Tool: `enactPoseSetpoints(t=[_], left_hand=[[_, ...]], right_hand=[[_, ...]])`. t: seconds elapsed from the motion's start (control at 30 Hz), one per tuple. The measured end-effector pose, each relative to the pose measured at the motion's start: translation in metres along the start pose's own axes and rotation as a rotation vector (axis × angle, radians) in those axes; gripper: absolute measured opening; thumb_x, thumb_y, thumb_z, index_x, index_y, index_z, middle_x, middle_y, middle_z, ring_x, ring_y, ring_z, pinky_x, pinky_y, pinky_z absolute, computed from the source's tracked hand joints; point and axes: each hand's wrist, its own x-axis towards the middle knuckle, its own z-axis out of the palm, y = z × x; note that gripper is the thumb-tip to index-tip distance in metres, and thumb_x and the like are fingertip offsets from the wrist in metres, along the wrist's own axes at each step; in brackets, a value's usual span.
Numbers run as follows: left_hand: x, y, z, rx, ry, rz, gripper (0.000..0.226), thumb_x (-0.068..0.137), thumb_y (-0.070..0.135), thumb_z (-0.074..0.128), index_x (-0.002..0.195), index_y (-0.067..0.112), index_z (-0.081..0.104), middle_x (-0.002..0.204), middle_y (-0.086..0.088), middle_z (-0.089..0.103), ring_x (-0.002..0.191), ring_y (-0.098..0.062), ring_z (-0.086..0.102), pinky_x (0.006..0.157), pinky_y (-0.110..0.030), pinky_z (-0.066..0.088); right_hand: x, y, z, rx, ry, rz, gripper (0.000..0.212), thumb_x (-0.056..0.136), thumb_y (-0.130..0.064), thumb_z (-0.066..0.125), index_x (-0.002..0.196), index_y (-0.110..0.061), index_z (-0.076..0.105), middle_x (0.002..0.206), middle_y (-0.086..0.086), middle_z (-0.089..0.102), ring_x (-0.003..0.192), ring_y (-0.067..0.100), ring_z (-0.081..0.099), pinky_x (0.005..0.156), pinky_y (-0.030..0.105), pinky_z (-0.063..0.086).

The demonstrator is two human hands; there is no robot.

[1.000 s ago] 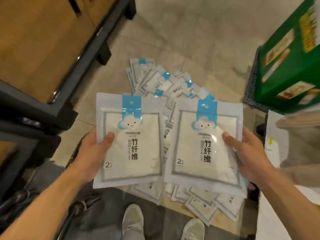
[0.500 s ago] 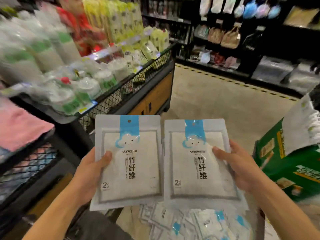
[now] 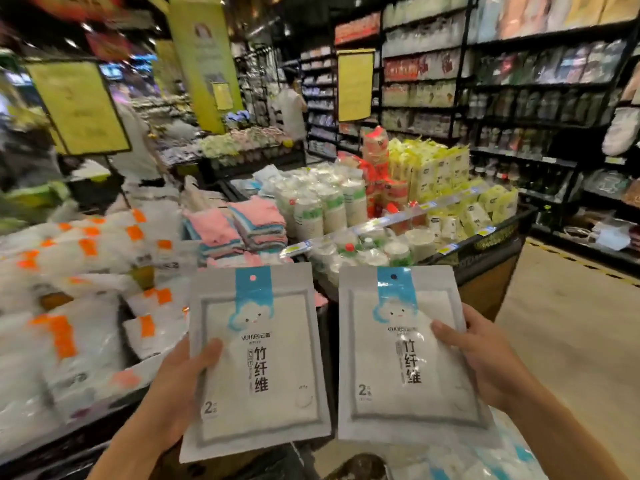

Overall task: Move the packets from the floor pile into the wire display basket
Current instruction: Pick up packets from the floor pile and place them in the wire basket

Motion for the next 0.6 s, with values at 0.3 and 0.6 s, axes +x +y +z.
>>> enactPoseSetpoints(t=[0.3, 0.6], left_hand=[[-0.148, -0.015, -0.125, -0.122, 0.418, 0.020, 0.025, 0.103, 0.011, 0.052, 0.126, 0.007, 0.060, 0.110, -0.024, 0.074, 0.094, -0.043, 0.074, 0.082, -0.056, 0.058], [-0.212, -0.043, -0.205, -0.121, 0.670, -0.034, 0.021, 0.101, 0.013, 0.055, 0.120, 0.005, 0.062, 0.100, -0.017, 0.077, 0.095, -0.039, 0.073, 0.080, -0.053, 0.056]], right_hand=[[-0.025, 0.023, 0.130, -0.017, -0.419, 0.090, 0.028, 0.095, 0.001, 0.064, 0.121, -0.009, 0.064, 0.105, 0.022, 0.077, 0.089, 0.041, 0.076, 0.068, 0.054, 0.064], [-0.059, 0.083, 0.227, -0.094, -0.599, 0.186, 0.026, 0.097, -0.002, 0.064, 0.122, -0.007, 0.064, 0.105, 0.020, 0.077, 0.090, 0.039, 0.077, 0.071, 0.050, 0.064]])
